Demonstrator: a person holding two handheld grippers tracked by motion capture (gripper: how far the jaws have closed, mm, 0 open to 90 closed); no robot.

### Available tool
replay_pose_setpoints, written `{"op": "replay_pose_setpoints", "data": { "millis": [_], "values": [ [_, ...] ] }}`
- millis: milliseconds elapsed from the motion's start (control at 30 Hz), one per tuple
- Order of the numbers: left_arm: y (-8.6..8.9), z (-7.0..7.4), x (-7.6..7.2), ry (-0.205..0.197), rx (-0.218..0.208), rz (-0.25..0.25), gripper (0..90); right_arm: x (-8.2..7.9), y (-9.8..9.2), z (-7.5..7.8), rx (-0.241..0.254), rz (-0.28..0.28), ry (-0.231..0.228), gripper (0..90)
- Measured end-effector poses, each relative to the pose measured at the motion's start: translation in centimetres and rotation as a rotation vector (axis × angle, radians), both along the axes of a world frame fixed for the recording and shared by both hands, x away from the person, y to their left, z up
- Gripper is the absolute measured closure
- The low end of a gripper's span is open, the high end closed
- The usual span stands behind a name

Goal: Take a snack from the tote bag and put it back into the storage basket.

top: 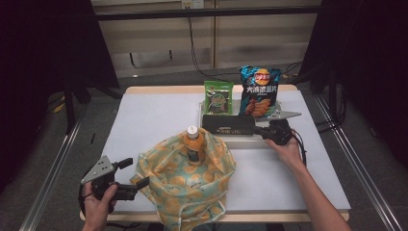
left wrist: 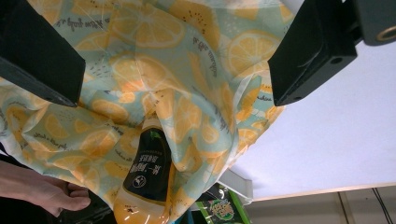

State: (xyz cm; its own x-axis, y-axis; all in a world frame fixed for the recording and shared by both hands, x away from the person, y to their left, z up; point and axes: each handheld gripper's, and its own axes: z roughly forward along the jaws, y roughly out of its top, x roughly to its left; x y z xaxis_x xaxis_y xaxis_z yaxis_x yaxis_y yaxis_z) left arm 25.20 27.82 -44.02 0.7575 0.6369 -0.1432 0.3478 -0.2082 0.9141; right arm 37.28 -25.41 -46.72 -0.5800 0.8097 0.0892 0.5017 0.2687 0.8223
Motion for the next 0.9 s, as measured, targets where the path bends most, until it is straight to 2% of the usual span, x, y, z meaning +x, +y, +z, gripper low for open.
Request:
{"op": "replay_pose_setpoints", "data": {
  "millis": [133, 267, 333, 433, 500, 600, 733, 833, 900],
  "values": [
    [0.0, 0.0, 0.0, 0.000, 0.002, 0.003, 3.3, 0.3, 0.0, -0.2, 0.000, -0.013, 0.008, 90.0],
    [0.2, -0.2, 0.1, 0.003, -0.014, -0.012, 3.2, 0.5, 0.3, -0.2, -0.002, -0.005, 0.010, 89.1],
    [0.2, -0.2, 0.1, 0.006, -0.004, -0.006, 3.2, 0.6, 0.4, -0.2, -0.006, -0.005, 0.010, 89.2],
    [0.2, -0.3, 0.2, 0.010, -0.021, -0.017, 3.3, 0.6, 0.5, -0.2, 0.000, -0.001, 0.013, 89.1],
    [0.1, -0.2, 0.2, 0.007, -0.011, -0.012, 3.2, 0.6, 0.5, -0.3, 0.000, 0.000, 0.015, 88.9],
    [0.0, -0.2, 0.2, 0.005, -0.008, -0.015, 3.3, 0.4, 0.4, -0.1, 0.015, -0.001, 0.015, 82.4],
    [0.1, -0.1, 0.2, 0.004, -0.017, -0.014, 3.2, -0.1, 0.7, 0.6, 0.048, 0.036, 0.004, 74.2],
    [0.1, -0.1, 0.1, 0.001, -0.008, -0.006, 3.2, -0.7, 1.2, 1.3, 0.078, 0.059, -0.010, 69.0],
    [0.1, 0.0, 0.1, 0.000, -0.020, -0.019, 3.2, -1.0, 1.6, 1.6, 0.090, 0.079, -0.017, 64.7]
  ]
}}
